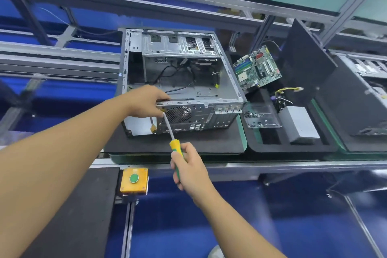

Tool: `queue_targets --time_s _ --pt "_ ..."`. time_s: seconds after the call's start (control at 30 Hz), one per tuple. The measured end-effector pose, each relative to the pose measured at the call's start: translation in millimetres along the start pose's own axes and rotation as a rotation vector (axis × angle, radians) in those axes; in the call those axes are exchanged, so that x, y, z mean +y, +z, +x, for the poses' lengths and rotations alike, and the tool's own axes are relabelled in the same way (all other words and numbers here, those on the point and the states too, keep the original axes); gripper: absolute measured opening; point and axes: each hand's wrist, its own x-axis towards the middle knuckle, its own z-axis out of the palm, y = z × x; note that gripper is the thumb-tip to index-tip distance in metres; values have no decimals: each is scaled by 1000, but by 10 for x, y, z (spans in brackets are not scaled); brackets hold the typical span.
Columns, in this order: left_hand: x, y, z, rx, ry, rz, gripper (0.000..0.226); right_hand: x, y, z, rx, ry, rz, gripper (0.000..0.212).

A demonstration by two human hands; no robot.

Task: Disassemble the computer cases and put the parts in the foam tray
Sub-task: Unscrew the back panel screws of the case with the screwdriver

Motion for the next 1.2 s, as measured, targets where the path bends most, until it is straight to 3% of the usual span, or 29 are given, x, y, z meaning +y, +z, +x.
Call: queue_targets --time_s 0.4,0.57,0.67,0.83,0.9,0.97,1.07,1.13,1.2 --pt "18 -17 -16 -9 -24 -89 49 -89 174 127 61 120 119 9" --pt "17 -5 0 -2 -39 -91 54 -144 226 75 4 150 362 16" --pt "27 2 4 -2 -43 -89 54 -253 259 56 -61 214 573 25" --pt "37 -3 -6 9 -18 -61 45 -414 122 86 -367 376 767 43" --pt "39 -8 -13 4 -21 -68 41 -394 122 74 -327 371 710 36" --pt "43 -7 -14 4 -18 -68 38 -330 170 42 -173 289 571 26" --pt "44 -2 -9 6 -24 -72 40 -244 194 36 179 56 -31 17" --pt "37 9 2 5 -27 -70 45 -249 204 32 278 -62 -374 21" --pt "20 15 8 4 -35 -75 52 -333 235 30 248 -13 -334 17"
